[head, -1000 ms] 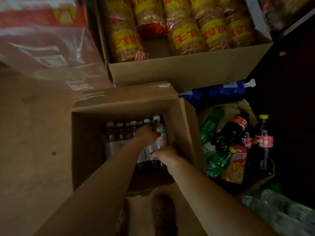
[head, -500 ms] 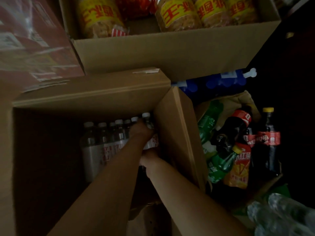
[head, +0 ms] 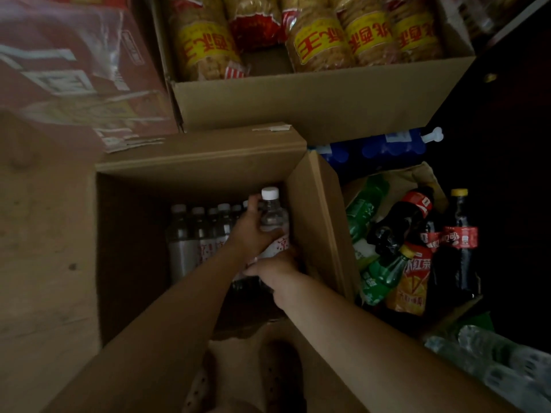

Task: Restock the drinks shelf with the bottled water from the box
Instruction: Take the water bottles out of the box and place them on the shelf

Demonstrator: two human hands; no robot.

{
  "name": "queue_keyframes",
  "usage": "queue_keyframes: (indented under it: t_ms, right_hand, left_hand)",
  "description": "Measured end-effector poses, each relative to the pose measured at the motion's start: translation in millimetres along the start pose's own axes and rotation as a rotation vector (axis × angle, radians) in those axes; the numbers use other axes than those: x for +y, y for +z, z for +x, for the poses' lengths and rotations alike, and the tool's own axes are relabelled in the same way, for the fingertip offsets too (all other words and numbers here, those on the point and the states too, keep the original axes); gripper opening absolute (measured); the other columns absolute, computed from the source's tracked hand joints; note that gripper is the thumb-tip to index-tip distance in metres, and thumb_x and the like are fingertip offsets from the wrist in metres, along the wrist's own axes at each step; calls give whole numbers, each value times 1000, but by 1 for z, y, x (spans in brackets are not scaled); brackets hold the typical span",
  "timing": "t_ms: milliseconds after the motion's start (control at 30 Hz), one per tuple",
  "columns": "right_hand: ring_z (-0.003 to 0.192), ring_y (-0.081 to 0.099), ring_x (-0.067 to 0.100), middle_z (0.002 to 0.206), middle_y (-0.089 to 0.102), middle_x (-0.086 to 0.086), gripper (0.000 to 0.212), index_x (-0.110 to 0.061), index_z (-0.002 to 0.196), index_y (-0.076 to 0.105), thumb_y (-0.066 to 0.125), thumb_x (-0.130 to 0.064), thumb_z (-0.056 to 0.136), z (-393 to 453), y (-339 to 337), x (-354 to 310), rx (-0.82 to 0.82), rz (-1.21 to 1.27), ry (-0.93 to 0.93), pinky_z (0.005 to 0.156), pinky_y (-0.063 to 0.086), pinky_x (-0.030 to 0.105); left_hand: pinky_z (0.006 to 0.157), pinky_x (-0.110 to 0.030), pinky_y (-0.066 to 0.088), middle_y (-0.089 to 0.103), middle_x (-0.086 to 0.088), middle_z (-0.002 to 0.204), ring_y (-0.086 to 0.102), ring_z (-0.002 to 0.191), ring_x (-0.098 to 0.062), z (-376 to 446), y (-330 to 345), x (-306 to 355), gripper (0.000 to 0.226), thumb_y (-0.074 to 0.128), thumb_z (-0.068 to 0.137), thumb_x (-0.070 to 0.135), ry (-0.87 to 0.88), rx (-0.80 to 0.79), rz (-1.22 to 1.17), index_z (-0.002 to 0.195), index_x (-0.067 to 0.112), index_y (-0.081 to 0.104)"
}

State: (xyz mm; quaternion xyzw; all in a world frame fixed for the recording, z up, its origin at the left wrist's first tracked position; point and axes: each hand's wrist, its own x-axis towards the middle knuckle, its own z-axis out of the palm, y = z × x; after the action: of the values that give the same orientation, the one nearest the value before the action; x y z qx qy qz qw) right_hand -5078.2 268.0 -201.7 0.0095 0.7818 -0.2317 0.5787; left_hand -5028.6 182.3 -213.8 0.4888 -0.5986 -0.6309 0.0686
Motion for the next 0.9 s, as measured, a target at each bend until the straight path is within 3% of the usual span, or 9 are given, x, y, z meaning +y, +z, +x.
queue_keyframes:
  t_ms: [133,267,333,467,533,633,700,800,900]
  right_hand:
    - [115,57,26,128,55,4,74,-13,131,44,82,-9,69,-49,-16,-14,-75,40,-28,78,53,32]
    - [117,55,28,132,56,7,86,-14,130,46,88,-12,56,-114,-25,-32,-122,30,-84,99,48,43]
    - [118,54,26,126,57,3,77,-13,128,47,86,-7,62,-150,-39,-45,-120,16,-150,100,46,38]
    - [114,58,26,119,61,5,78,-10,126,49,88,-10,59,-220,-66,-76,-145,26,-291,83,50,31]
    - [107,63,24,109,65,3,69,-12,119,54,88,-6,59,-255,-82,-91,-168,30,-372,69,53,21]
    - [86,60,3,94,60,-10,53,-30,97,50,79,5,70,-324,-120,-114,-197,88,-475,54,47,8]
    - [89,61,8,102,61,-3,53,-21,108,51,79,3,71,-364,-146,-126,-175,131,-538,50,46,7]
    - [104,64,18,111,65,1,65,-14,119,52,87,-9,64,-409,-177,-143,-53,129,-618,57,50,12]
    - [103,64,17,108,66,-1,66,-15,114,54,91,-14,59,-454,-212,-157,113,190,-704,73,55,25]
  left_hand:
    - [95,-41,50,62,-5,121,60,113,-19,-47,-29,41,77,76,77,14,52,-28,-10,137,20,30]
    - [95,-44,51,61,-3,122,59,112,-17,-94,-56,96,73,77,77,16,98,-18,56,135,26,33]
    - [94,-48,51,62,-1,121,60,112,-18,-117,-67,132,73,78,75,18,113,-14,58,133,29,34]
    - [95,-51,50,66,1,116,63,110,-17,-161,-88,219,73,81,67,27,175,-77,-9,126,37,39]
    - [96,-52,49,67,0,115,63,111,-20,-181,-98,268,76,85,60,31,217,-112,-37,122,45,43]
    - [89,-46,53,64,3,110,63,105,-20,-208,-106,346,69,81,70,5,295,-177,-62,120,37,46]
    - [76,-39,57,63,1,108,64,100,-17,-229,-107,399,66,76,72,-2,375,-233,-40,123,28,46]
    - [61,-25,56,62,1,109,66,91,-5,-257,-100,470,68,74,74,-4,477,-308,37,132,16,44]
    - [63,-21,56,61,-3,115,65,90,1,-288,-82,535,69,74,75,-3,582,-361,59,134,17,45]
